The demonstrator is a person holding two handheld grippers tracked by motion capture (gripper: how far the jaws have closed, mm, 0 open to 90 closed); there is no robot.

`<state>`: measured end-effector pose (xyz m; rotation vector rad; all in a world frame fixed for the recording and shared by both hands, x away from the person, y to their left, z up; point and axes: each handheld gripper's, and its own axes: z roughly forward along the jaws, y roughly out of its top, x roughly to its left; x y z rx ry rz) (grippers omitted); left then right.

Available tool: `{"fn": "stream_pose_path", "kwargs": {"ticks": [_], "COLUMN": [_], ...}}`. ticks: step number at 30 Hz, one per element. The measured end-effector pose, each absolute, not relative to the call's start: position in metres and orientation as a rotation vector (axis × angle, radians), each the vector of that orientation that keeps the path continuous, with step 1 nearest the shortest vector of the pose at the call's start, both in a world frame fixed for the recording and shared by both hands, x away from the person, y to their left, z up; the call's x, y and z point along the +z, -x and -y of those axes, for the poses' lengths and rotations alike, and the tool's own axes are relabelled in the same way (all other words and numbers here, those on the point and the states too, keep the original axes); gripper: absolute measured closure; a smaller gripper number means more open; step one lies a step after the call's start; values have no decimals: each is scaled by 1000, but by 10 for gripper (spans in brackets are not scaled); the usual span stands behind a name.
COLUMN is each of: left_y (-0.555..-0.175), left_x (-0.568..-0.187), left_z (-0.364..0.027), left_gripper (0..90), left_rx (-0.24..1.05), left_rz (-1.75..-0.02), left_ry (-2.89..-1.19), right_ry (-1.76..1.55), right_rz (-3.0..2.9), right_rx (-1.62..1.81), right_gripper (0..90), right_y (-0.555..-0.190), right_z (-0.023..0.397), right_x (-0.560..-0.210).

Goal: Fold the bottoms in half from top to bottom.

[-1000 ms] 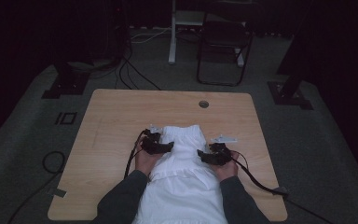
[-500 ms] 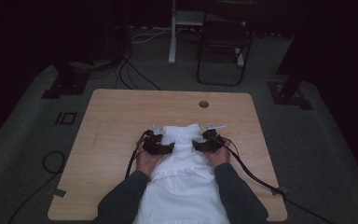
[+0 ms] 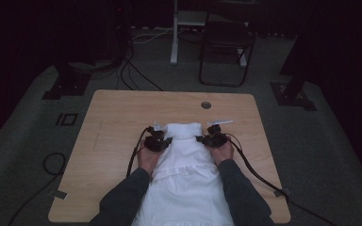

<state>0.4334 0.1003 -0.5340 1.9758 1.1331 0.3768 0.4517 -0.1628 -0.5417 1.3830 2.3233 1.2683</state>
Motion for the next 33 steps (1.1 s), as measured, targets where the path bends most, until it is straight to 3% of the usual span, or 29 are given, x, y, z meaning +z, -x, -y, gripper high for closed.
{"fn": "stream_pose_path", "kwargs": {"ticks": [9,20,26,33], "left_y": [-458,-495,-478,-424], "left_x": [-437,-358,-363,-367], "left_z": [-97,-89,-93,-94], "left_gripper": [830,829,827,824], "left_rx": [526,650,623,613], "left_rz": [-995,-947,-891,-784], "left_ry": [-1876,-1785,-1809,-1841], "right_ry": [-1238,-1157,-1086,-996], "right_rz": [-2172,-1966,-1993,-2046], "right_rx": [1415,1405,1392,1393], "right_gripper": [830,829,824,821], "right_y": [-472,-499,-485,-432], "right_z": [176,171,174,184], "right_x": [-457,-376,-370,-380]}}
